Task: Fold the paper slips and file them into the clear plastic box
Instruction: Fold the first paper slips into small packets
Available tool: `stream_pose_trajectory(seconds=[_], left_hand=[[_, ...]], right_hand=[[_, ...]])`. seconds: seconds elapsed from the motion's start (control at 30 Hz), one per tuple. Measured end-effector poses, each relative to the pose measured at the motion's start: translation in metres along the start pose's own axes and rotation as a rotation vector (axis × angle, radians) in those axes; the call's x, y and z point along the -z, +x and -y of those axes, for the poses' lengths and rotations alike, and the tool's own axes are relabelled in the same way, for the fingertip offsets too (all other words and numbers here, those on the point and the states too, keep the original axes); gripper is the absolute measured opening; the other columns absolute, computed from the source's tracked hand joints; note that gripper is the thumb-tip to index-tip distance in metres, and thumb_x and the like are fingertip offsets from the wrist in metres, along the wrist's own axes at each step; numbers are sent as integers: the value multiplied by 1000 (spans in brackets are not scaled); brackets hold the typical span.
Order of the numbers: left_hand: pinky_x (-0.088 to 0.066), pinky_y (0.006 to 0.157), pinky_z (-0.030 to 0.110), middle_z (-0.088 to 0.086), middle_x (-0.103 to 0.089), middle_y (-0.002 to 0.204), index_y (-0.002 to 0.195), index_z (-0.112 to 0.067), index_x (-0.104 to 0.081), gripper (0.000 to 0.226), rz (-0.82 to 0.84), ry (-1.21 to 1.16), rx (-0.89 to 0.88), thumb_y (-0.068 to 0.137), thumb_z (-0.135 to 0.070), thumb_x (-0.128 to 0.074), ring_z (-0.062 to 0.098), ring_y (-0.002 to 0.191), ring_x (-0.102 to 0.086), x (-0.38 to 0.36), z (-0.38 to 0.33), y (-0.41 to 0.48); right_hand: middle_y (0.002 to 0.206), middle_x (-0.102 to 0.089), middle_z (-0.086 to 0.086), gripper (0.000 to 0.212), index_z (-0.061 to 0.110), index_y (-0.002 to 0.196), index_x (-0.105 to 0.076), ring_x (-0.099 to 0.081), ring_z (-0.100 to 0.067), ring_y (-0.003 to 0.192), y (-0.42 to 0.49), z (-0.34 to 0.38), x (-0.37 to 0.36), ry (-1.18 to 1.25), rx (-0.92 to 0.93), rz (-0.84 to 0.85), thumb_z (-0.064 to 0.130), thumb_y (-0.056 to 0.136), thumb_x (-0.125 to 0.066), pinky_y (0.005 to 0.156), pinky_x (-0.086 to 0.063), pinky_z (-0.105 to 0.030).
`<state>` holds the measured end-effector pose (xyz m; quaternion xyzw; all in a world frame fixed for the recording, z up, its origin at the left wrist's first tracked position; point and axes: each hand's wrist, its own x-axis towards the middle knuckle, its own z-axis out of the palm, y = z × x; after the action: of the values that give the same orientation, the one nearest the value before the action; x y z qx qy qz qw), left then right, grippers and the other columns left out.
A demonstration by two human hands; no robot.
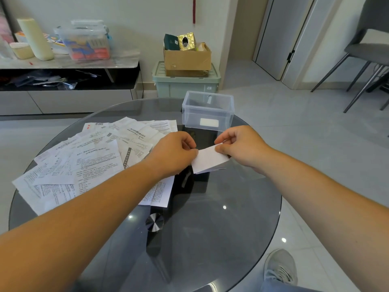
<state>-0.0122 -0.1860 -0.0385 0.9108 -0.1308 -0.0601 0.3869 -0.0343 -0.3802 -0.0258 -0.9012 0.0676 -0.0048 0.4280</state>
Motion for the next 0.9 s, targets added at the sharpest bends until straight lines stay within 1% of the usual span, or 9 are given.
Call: stream_pose_trajectory(seconds=[0.07,0.13,0.27,0.33,0.43,0.53,0.7,0.83,0.9], left_hand=[[-55,82,30,-11,-67,102,100,-31,-66,8,50,58,-4,92,-28,-67,10,91,-62,0,3,1],[-54,82,28,-10,-67,104,100,-30,-67,11,68,90,-12,90,-26,-70,10,92,-62,-1,5,2],[-46,70,15,-9,-65,102,103,-29,-69,16,68,130,-40,88,-26,-74,5,86,-59,-5,6,2],[-43,67,11,-9,-62,102,107,-29,-69,19,68,152,-55,89,-27,-74,6,85,-58,-8,7,2],[-44,71,15,-8,-62,104,109,-28,-68,19,60,159,-65,90,-26,-73,10,89,-60,-11,7,1],[-47,75,17,-7,-64,106,107,-28,-66,17,48,150,-62,90,-28,-72,9,88,-60,-13,8,2],[-46,66,15,-10,-65,100,101,-28,-64,11,-2,61,-48,91,-30,-69,8,80,-60,-10,8,2],[-45,69,17,-8,-66,99,101,-27,-66,11,-37,-9,-37,91,-30,-69,8,86,-61,-6,7,2],[-44,70,17,-8,-67,100,101,-27,-66,12,-38,-12,-31,91,-31,-70,8,89,-61,-6,8,1]], right_hand=[[84,-69,-2,18,27,77,-68,-64,-17,76,0,0,-5,-44,13,-14,13,85,-77,62,-46,-23],[82,-66,5,17,28,76,-66,-62,-14,75,-1,-1,-10,-154,36,-25,16,85,-76,59,-43,-22],[87,-66,7,9,26,83,-67,-62,-15,83,-3,-5,-14,-330,85,-46,22,86,-74,70,-50,-29],[88,-65,6,9,26,84,-67,-62,-17,85,-2,-6,-14,-351,102,-54,21,87,-73,71,-50,-30],[93,-66,5,9,27,86,-64,-61,-18,88,-2,-9,-16,-373,124,-65,22,90,-70,75,-52,-32],[98,-66,5,8,28,87,-63,-61,-19,91,-4,-10,-18,-406,141,-67,23,92,-67,76,-53,-35],[102,-68,5,8,25,89,-68,-58,-17,94,-5,-9,-15,-384,164,-103,21,93,-63,75,-47,-31],[102,-70,4,10,23,90,-70,-57,-15,91,-8,-7,-13,-354,159,-107,19,94,-61,73,-41,-28],[101,-69,5,10,25,89,-68,-56,-13,85,-10,-6,-13,-352,169,-104,19,94,-62,68,-40,-26]])
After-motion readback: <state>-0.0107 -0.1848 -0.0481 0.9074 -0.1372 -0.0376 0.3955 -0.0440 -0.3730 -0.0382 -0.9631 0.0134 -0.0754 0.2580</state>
